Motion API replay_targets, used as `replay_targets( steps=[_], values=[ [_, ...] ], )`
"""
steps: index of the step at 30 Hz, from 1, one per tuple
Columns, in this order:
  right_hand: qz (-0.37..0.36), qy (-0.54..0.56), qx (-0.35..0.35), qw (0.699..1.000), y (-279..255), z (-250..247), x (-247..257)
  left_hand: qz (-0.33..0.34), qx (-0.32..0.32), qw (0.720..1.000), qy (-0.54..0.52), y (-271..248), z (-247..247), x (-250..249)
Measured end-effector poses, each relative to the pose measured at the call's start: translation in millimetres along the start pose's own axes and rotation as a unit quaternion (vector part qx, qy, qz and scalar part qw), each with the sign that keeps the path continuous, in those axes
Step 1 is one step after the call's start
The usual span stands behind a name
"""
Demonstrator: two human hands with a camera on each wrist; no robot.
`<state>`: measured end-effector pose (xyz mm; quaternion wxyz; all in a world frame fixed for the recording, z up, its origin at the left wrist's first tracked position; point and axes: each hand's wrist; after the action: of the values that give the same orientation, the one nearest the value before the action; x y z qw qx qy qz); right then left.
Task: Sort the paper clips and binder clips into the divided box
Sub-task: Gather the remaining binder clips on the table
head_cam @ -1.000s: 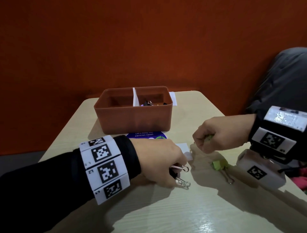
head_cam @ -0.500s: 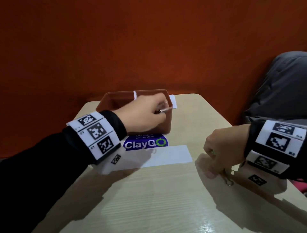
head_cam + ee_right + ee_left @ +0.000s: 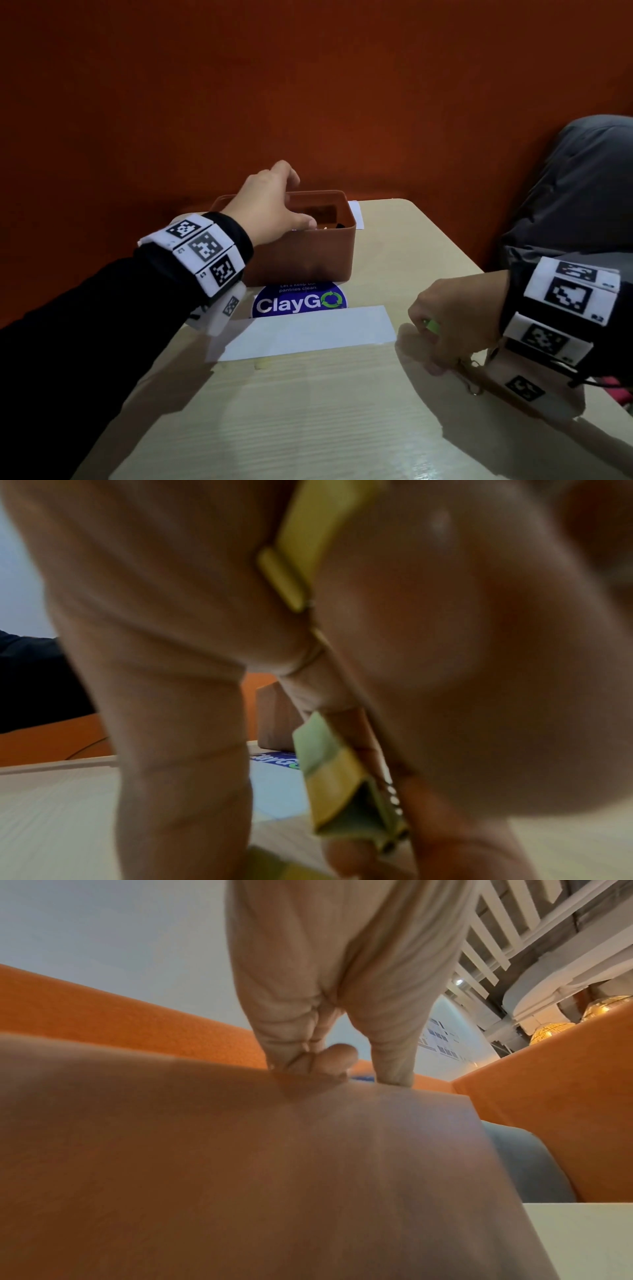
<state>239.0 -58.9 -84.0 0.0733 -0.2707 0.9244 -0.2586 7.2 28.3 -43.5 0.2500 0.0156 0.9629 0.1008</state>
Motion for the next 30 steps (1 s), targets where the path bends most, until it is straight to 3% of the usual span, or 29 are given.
replay_targets(
  steps=[11, 16, 19, 24, 26, 30],
  values=[
    [-0.032, 0.06, -0.054, 0.996, -1.9, -28.8, 8.5, 0.028, -0.004, 0.999, 0.029, -12.8, -3.5, 2.5],
    [-0.076, 0.085, -0.171, 0.979, -8.2, -63.1, 10.9, 0.01, 0.06, 0.996, 0.063, -21.9, -17.3, 9.0],
    [-0.083, 0.121, -0.287, 0.947, -6.5, -90.0, 11.1, 0.005, 0.074, 0.996, 0.057, -28.5, -24.6, 11.2],
    [-0.059, 0.156, -0.412, 0.896, 17.5, -126.5, 13.2, 0.001, 0.086, 0.995, 0.048, -36.3, -29.3, 14.7],
    [-0.037, 0.151, -0.441, 0.884, 33.7, -135.2, 15.9, -0.001, 0.096, 0.994, 0.045, -37.5, -29.8, 15.9],
    [-0.01, 0.116, -0.419, 0.9, 65.0, -144.0, 20.5, -0.004, 0.107, 0.993, 0.04, -37.9, -35.2, 18.4]
  ],
)
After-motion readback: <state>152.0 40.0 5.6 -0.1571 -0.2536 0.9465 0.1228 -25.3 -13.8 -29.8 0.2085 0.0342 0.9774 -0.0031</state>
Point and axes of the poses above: each hand's wrist, its own y-axis towards the middle knuckle, its own z-axis out of the palm, x = y × z, and after that the axes turned 13 degrees about -z, right-handed
